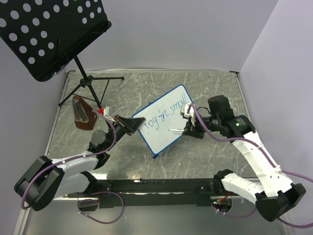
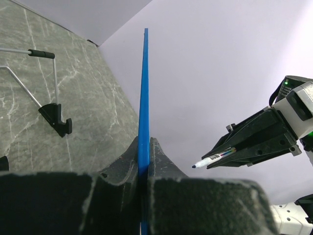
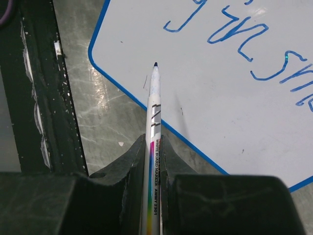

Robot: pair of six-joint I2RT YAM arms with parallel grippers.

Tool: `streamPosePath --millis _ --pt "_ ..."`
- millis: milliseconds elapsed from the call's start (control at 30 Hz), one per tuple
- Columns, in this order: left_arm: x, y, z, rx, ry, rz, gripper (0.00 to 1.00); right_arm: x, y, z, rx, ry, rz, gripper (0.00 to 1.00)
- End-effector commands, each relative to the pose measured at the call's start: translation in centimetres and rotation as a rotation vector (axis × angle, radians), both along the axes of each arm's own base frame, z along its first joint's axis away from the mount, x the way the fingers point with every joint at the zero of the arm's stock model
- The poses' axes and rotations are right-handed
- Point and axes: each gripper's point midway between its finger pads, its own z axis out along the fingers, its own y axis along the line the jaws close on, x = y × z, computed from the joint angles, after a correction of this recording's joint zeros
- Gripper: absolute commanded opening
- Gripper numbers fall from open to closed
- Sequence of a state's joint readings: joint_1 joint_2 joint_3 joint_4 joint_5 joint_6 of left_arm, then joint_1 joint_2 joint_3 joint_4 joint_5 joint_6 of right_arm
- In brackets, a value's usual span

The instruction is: Write a sentence on the whiteboard

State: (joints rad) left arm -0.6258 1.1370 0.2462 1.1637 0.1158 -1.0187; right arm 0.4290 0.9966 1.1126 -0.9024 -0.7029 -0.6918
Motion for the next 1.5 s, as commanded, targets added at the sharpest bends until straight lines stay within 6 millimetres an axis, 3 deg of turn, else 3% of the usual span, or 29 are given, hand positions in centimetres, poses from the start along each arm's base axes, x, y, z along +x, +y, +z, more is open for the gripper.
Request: streamPosePath --millis 0,333,733,1467 --pt "-1.3 1.1 7.9 -0.201 -0.193 -0.01 0.01 -0.5 0.7 0.8 0.028 -0.011 0.022 0.0" --pt "-0.9 1.0 8.0 -0.22 -0.18 -0.012 0.01 -1.6 2.2 -0.7 -0.054 -0.045 0.078 0.0" --pt "-0.6 1.4 7.9 -0.256 -0.157 0.008 0.01 -0.6 4.6 -1.4 -0.109 -0.057 0.058 0.0" --pt "-0.7 2.3 7.8 -0.279 -0.149 0.047 0.01 -0.3 6.0 -2.5 -0.138 -0.035 0.058 0.0"
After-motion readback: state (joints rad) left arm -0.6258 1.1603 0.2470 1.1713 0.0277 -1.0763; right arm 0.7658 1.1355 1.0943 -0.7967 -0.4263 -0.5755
